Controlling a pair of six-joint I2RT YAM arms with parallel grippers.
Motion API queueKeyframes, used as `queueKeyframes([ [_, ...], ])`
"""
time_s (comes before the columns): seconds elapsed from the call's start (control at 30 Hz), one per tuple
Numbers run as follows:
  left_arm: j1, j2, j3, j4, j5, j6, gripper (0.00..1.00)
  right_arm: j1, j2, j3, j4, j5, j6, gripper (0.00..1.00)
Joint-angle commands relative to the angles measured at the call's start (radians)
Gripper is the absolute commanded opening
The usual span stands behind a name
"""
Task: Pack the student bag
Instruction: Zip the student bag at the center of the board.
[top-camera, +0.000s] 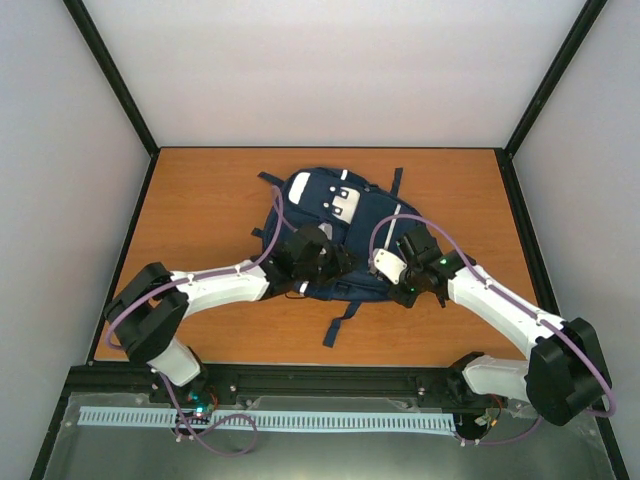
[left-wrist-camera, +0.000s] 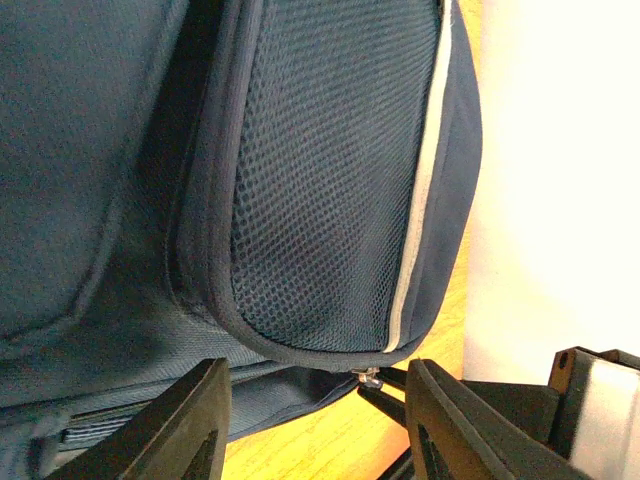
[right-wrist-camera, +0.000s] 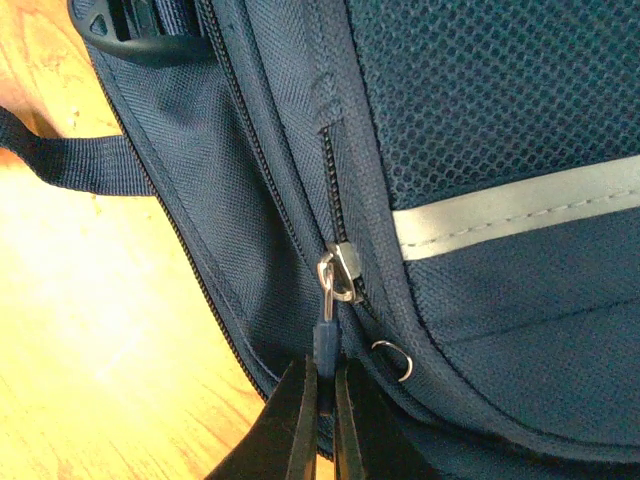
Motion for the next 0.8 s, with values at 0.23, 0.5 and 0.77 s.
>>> queueKeyframes([
  [0.23,-0.048,0.114,0.036,0.115,-0.023,-0.195,0.46,0.012,0.019,0.039,-0.023,-0.110,-0.005,0.03],
  [0.5,-0.048,0.164,0.055,0.152,-0.033,-0.207,0.35,0.025,0.031,0.025,-0.046,-0.125,-0.024,0.03],
  [0.77,-0.044,0.109,0.014,0.104,-0.102,-0.186,0.01,0.014,0.042,0.034,-0.097,-0.089,-0.035,0.03],
])
